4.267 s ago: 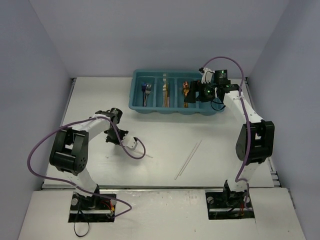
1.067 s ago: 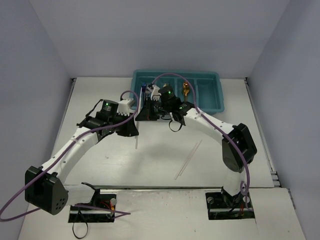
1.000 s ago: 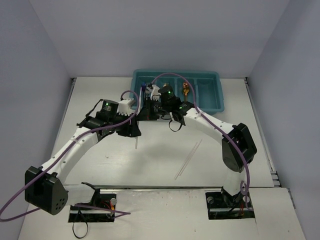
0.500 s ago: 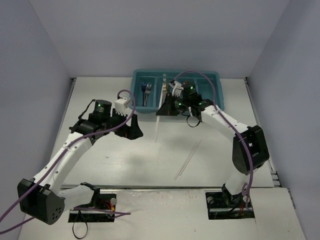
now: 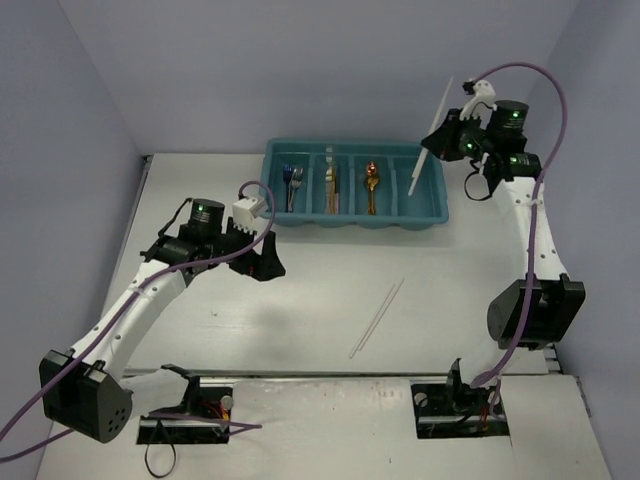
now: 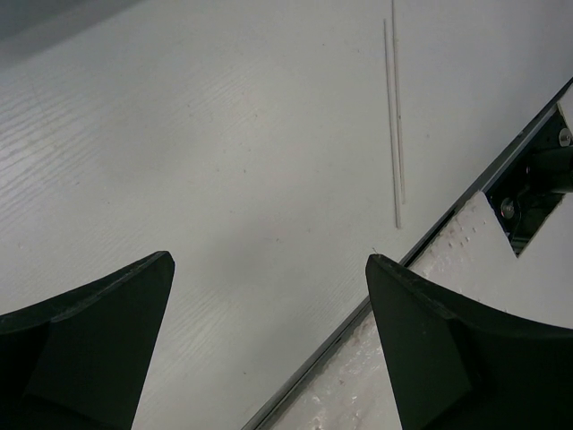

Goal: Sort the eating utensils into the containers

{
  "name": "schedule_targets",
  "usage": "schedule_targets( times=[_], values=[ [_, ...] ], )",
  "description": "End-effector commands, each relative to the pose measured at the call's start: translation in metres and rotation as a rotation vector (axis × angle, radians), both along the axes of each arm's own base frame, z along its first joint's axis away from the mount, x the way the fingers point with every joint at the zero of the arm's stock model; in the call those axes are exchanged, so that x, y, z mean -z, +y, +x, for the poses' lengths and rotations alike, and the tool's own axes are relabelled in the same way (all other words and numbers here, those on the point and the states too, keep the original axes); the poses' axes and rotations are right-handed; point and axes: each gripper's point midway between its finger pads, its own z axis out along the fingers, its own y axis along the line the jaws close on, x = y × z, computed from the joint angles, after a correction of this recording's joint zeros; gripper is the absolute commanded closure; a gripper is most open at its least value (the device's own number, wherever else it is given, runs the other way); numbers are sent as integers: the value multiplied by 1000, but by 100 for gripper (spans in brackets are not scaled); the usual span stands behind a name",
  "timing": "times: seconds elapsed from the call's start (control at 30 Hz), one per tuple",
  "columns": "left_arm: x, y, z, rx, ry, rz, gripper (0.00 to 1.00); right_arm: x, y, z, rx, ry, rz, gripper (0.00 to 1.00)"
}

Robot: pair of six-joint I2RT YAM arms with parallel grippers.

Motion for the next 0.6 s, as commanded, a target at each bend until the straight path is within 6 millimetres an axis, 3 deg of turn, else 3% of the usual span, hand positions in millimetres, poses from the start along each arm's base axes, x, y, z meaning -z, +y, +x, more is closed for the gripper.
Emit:
schedule_targets(
  times=[0.0,0.1,0.23,0.4,0.57],
  values=[
    [-31,-6,13,23,-104,-44,12,-4,-38,35,57,-134,-199,100],
    [-31,-6,18,13,-109,-39,12,11,-50,55,111,-172,-237,100],
    [-29,-3,25,-3,-103,-31,12,16,-55,76,163,-291,-248,100],
    [-27,1,32,-25,-89,-30,12,58,-56,86,175,-273,-208,100],
    [-18,1,41,-47,-42,-32,12,70,-49,100,167,-308,-163,100]
  ],
)
